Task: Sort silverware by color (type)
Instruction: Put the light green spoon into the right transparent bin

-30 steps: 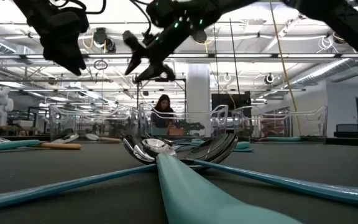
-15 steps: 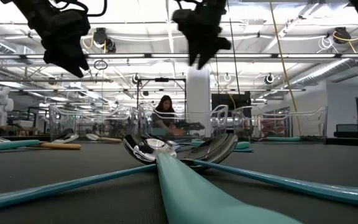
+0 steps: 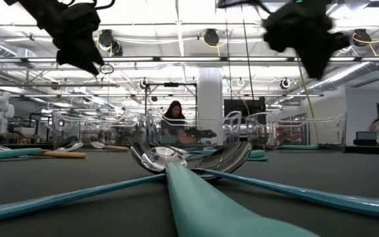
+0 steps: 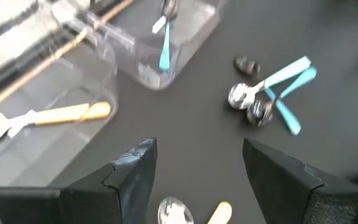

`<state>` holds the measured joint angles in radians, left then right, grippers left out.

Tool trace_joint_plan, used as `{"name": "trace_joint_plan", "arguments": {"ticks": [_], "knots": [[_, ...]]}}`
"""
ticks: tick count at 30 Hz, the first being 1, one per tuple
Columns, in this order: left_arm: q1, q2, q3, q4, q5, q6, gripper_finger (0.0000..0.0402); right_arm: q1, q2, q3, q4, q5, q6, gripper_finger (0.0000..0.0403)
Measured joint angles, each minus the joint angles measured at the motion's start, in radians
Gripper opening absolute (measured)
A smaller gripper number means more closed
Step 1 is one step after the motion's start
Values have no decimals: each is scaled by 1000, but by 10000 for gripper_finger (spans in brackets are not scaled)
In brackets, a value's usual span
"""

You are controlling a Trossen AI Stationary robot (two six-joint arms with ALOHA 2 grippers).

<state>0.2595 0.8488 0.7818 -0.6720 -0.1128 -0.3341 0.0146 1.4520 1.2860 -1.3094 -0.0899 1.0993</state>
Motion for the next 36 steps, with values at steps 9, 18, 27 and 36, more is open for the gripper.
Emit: {"name": "trace_joint_plan", "arguments": {"ticks": [9,18,27,36], "knots": [[24,56,0,115,5,1,240,220,-67,-91,49,-150,328,109],[24,186,0,167,-65,-33,240,393,-66,-91,82,-147,594,150],[24,245,0,225,-52,-60,240,496,-59,-210,211,-165,687,236],[24,242,0,217,-51,-73,240,570,-57,-442,734,-195,903,226]]}}
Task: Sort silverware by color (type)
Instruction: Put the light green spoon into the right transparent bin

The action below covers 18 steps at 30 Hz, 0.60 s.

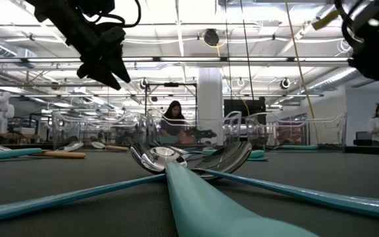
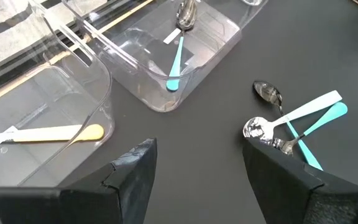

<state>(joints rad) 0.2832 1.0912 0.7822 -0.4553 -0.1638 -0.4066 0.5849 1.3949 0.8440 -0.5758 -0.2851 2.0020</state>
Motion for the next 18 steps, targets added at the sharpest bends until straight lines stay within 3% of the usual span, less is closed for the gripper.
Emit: {"name": "trace_joint_plan", "arguments": {"ticks": [11,18], "knots": [[0,0,0,2,-21,2,240,39,6,-52,-13,49,28,166],[0,0,0,2,-24,1,240,39,92,-52,94,40,2,166]]}}
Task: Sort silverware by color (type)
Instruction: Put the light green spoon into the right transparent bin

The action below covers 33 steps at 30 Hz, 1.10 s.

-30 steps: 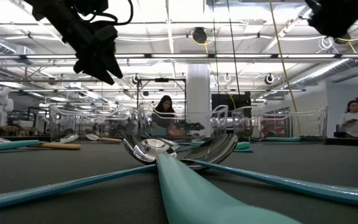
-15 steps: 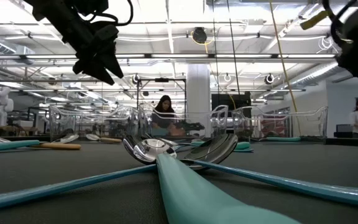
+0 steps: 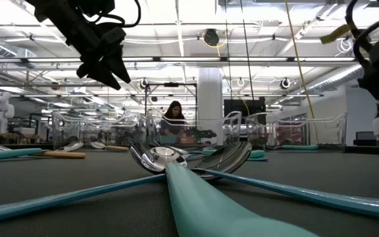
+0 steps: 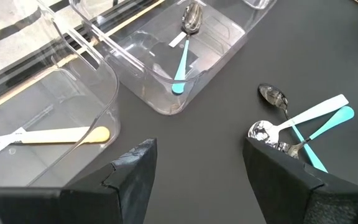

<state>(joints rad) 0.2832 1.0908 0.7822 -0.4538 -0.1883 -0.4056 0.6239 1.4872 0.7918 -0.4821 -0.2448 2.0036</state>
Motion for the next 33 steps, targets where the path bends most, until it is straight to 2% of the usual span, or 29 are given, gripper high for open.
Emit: {"name": "trace_joint_plan", "arguments": {"ticks": [4,8,15,22,30,33], "knots": [[0,0,0,-1,-1,0,240,0,51,0,9,-23,12,180],[0,0,0,-1,-3,-1,240,0,59,0,15,-22,12,175],[0,0,0,0,-3,-1,240,0,62,1,15,-18,1,130],[0,0,0,0,-3,0,240,0,77,2,9,-23,-1,106],[0,0,0,5,-23,27,240,-6,65,0,0,-26,-52,25],[5,0,0,31,-42,27,240,-15,31,0,15,26,-56,18]]}}
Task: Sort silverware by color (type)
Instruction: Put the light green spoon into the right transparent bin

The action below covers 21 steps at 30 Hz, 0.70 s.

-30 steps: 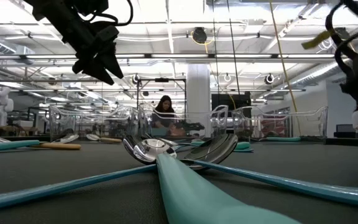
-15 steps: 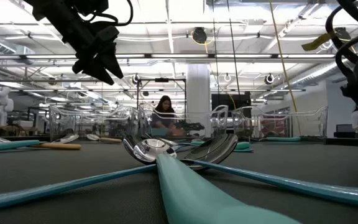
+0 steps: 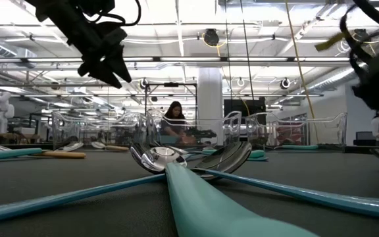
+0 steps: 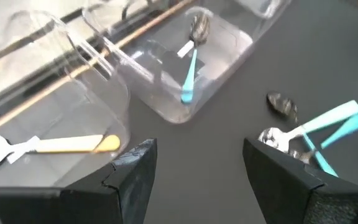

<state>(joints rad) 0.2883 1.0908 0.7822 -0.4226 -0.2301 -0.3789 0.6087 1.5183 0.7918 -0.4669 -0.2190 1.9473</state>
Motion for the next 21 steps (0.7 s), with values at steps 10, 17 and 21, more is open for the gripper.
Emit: {"name": "trace_joint_plan", "arguments": {"ticks": [10,17,21], "knots": [[14,0,0,343,13,-5,240,-138,-217,1,-151,413,-297,19],[14,0,0,468,11,-5,240,-413,-372,2,-348,698,-869,20],[13,0,0,456,11,-8,240,-604,-432,2,-325,708,-1226,20]]}}
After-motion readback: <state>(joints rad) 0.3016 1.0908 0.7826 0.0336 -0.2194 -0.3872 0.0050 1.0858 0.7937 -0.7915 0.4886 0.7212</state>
